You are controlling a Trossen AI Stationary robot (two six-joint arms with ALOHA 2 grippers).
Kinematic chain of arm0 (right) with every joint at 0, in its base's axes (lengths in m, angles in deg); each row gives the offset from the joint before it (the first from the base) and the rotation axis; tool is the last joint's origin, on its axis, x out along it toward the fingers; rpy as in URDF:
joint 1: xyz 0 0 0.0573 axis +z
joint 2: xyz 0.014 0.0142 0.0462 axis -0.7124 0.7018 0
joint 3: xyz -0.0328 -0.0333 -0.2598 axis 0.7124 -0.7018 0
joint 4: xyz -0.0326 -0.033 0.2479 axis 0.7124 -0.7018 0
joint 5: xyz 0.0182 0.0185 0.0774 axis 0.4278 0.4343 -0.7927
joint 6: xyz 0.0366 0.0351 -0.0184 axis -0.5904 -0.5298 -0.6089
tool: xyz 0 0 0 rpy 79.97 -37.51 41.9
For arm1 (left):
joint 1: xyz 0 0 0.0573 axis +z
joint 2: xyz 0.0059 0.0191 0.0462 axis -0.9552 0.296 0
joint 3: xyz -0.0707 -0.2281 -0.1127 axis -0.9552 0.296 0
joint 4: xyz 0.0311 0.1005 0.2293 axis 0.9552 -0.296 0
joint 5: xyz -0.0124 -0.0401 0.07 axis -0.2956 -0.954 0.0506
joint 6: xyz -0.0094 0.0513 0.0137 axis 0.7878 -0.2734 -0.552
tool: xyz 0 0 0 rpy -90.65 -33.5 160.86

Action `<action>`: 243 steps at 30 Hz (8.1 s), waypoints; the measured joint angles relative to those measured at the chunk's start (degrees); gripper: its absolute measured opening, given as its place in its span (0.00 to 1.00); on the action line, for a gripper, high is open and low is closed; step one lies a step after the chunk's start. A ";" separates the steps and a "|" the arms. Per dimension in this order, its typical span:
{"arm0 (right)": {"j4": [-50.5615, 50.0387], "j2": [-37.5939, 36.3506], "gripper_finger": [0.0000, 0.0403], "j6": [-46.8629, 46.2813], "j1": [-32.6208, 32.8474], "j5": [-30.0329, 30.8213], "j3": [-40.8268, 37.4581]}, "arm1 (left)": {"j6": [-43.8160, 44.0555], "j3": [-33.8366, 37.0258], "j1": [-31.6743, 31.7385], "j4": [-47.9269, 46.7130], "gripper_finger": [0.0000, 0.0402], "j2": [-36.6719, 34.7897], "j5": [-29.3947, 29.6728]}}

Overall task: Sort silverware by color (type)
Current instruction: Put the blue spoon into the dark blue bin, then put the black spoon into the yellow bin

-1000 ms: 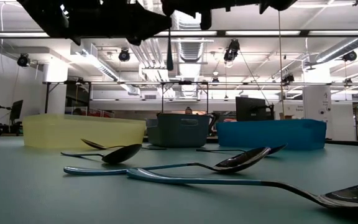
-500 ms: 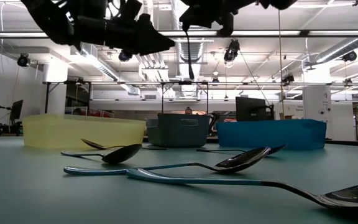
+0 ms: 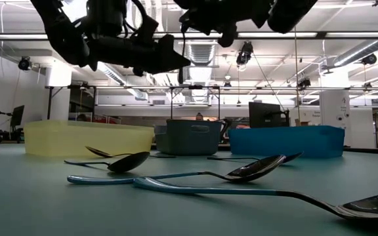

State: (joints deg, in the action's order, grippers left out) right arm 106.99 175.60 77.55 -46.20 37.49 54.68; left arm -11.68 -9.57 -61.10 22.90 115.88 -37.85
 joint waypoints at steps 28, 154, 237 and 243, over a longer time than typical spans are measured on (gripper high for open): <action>2.47 2.54 0.15 -0.90 0.02 1.75 0.04 | 3.26 0.00 0.00 -0.39 0.02 0.30 0.15; -86.02 16.97 0.02 -19.94 -16.89 -9.51 37.69 | 9.82 1.56 35.65 -26.48 0.40 -25.89 -48.93; -64.48 -28.52 0.15 -6.91 5.68 -1.45 -14.63 | 30.21 6.58 3.96 -40.74 0.40 -26.85 -40.46; -64.33 -29.91 0.15 -4.64 5.68 -1.45 -15.30 | 28.82 6.58 2.12 -43.33 0.40 -21.81 -37.16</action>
State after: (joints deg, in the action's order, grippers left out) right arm 42.66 145.69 72.90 -40.52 36.03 39.38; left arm 17.14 -2.99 -58.98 -20.42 94.07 -75.02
